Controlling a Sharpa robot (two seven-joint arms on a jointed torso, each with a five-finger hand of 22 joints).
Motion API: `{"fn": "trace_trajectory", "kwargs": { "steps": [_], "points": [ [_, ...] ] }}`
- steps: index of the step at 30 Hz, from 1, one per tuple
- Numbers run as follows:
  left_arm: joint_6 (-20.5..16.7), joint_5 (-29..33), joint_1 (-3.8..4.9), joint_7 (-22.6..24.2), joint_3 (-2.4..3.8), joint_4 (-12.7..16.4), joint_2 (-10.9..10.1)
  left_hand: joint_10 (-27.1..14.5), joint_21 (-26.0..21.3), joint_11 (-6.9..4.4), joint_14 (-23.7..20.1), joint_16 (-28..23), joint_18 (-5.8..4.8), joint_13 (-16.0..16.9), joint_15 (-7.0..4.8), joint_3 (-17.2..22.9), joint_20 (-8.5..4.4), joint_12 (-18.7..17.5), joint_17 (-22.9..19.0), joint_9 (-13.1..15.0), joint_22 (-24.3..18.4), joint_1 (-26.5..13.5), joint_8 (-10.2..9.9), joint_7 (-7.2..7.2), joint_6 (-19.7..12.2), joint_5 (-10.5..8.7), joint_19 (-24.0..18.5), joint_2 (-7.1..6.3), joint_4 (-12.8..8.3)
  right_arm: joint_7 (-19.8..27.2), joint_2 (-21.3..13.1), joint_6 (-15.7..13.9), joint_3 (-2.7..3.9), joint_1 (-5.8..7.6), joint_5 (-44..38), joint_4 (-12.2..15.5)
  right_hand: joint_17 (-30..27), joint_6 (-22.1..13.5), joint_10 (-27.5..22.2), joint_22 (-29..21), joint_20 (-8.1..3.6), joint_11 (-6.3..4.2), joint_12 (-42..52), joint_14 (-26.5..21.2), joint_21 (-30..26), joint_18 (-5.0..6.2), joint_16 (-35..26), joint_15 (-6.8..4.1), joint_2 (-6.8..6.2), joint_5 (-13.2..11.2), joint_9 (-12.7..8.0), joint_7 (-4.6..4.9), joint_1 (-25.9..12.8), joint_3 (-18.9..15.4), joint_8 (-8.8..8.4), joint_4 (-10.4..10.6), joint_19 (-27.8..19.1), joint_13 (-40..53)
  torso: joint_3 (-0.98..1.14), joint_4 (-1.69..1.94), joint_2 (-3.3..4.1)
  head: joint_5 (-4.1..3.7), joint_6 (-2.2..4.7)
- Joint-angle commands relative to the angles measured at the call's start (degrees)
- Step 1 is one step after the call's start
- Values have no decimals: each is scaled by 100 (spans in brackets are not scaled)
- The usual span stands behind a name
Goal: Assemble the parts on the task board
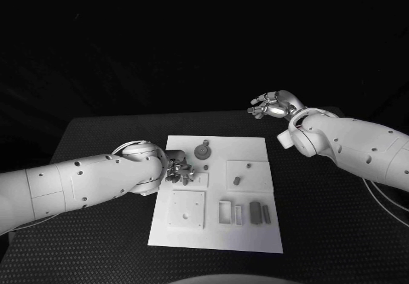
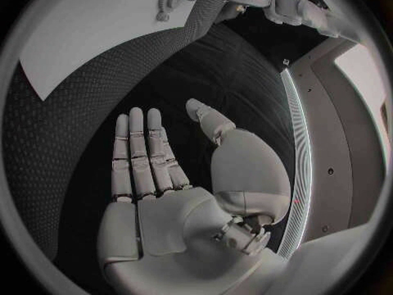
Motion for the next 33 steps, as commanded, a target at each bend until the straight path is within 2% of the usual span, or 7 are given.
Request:
{"fn": "trace_trajectory", "kwargs": {
  "steps": [1,5,9,10,11,12,33],
  "points": [
    [187,-74,-33,10,-40,34,67,-217,25,-160,-10,37,7,-9,-26,-2,-631,34,-9,7,99,90,9,-282,335,-61,3,186,11,52,-4,67,3,0,-6,13,7,91,-680,9,9,443,32,-4,-21,-62,-23,29,14,22,-9,105,-31,-28,39,-12,28,-8,2,-3,0,4,3],
    [182,-150,-33,10,-46,38,89,-216,25,-159,-9,37,7,-13,-26,-11,-631,38,-12,8,98,75,12,-282,341,-78,4,178,15,52,-5,66,3,0,-6,16,8,91,-680,11,9,443,33,-4,-23,-62,-24,29,13,22,-10,105,-31,-28,40,-12,28,-9,2,-4,0,5,5],
    [190,-200,-34,19,-48,37,120,-208,21,-159,1,43,10,-28,-26,-42,-630,52,-23,11,91,21,21,-284,356,-221,13,170,52,51,-6,65,3,0,-6,17,9,91,-680,12,9,443,34,-4,-24,-62,-25,29,13,23,-11,105,-31,-28,40,-12,29,-11,1,-6,3,7,5],
    [200,-200,-34,24,-48,40,130,-208,16,-159,3,45,12,-37,-26,-54,-630,57,-30,12,86,-8,23,-286,361,-355,16,167,89,51,-6,65,3,0,-6,17,9,91,-680,12,9,443,34,-3,-25,-62,-25,29,13,23,-11,105,-31,-28,40,-13,29,-11,1,-8,4,9,2],
    [206,-200,-34,25,-48,43,138,-208,8,-159,4,47,16,-50,-27,-72,-630,66,-39,12,82,-50,25,-291,366,-647,20,137,161,51,-5,65,3,0,-6,17,9,91,-680,13,9,443,34,-3,-25,-62,-25,29,13,23,-11,105,-30,-28,40,-13,29,-11,1,-9,4,9,5],
    [200,-200,-34,25,-48,44,147,-207,6,-162,4,47,17,-52,-27,-71,-630,68,-41,12,82,-54,26,-288,368,-674,20,126,172,52,-5,66,3,0,-6,17,9,91,-680,13,9,443,34,-3,-25,-62,-25,29,13,23,-11,105,-30,-28,40,-13,30,-12,-1,-11,4,8,7],
    [267,-395,-35,17,-57,51,132,-216,8,-166,0,51,32,-92,-34,13,-638,83,-64,15,88,76,35,-292,371,-626,30,69,209,52,-18,63,3,1,-6,25,13,91,-681,21,10,443,39,-2,-34,-62,-30,30,10,24,-15,106,-33,-31,42,-12,33,-21,-5,2,2,-16,-2]
  ]
}}
